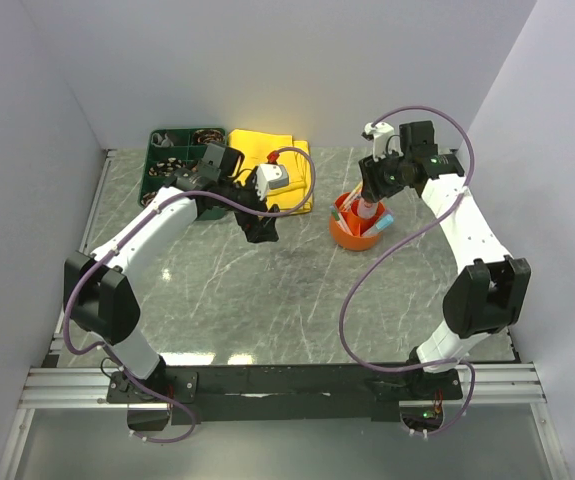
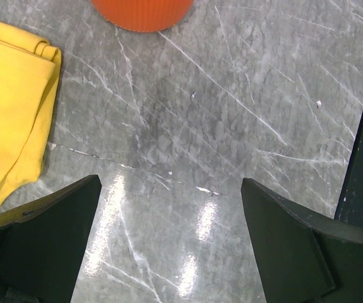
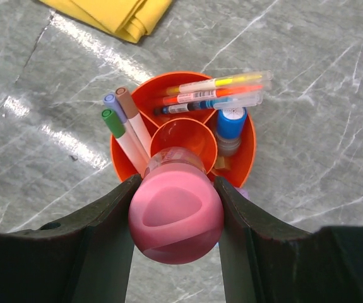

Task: Sort the stationery into containers
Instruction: Place the stationery in the storage box.

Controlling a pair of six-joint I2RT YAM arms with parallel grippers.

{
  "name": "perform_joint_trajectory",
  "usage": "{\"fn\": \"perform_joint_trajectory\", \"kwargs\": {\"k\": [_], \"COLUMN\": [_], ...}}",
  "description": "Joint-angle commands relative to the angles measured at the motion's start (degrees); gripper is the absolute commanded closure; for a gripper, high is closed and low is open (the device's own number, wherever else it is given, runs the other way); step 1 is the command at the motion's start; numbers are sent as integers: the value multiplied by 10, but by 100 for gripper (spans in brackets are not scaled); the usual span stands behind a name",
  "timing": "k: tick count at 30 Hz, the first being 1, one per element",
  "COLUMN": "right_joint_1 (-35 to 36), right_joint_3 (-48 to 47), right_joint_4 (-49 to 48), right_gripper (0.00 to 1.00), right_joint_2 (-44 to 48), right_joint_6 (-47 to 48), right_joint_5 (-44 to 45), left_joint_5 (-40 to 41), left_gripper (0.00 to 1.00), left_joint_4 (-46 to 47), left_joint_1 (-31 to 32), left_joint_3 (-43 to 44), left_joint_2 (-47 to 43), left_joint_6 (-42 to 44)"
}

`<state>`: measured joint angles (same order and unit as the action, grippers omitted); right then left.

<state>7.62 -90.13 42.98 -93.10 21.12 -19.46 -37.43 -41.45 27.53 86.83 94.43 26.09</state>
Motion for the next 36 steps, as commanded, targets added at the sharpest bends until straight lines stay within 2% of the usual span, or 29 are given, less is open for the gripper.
{"fn": "perform_joint_trajectory", "kwargs": {"k": [1,15,20,26,32,33,35,36], "right_joint_1": [1,3,6,16,26,28,33,35], "right_joint_3": [-39,-53,34,166,216,217,216,216], "right_joint_4": [-32,-47,-92,-205,-275,-277,-274,-273], "right_gripper": [100,100,100,95,75,67,59,51], "right_joint_2": [-12,-61,-11,65,98,99,104,107], "right_joint_6": [5,-8,-25,-42,-54,-54,-49,-48], "right_joint_5": [14,19,28,53,72,72,79,80], "left_joint_5": [-11,-12,-13,-18,-16,-14,-14,-14], "left_gripper": [1,0,0,0,1,1,0,0], "left_joint_4": [8,8,8,9,7,7,7,8], "left_joint_1": [2,2,2,3,9,9,11,12], "left_joint_3": [2,-3,-3,4,4,4,4,4], "left_joint_2": [0,6,9,15,15,15,14,14], "left_joint_6": [1,-3,-2,-6,-2,-3,-2,-1]}}
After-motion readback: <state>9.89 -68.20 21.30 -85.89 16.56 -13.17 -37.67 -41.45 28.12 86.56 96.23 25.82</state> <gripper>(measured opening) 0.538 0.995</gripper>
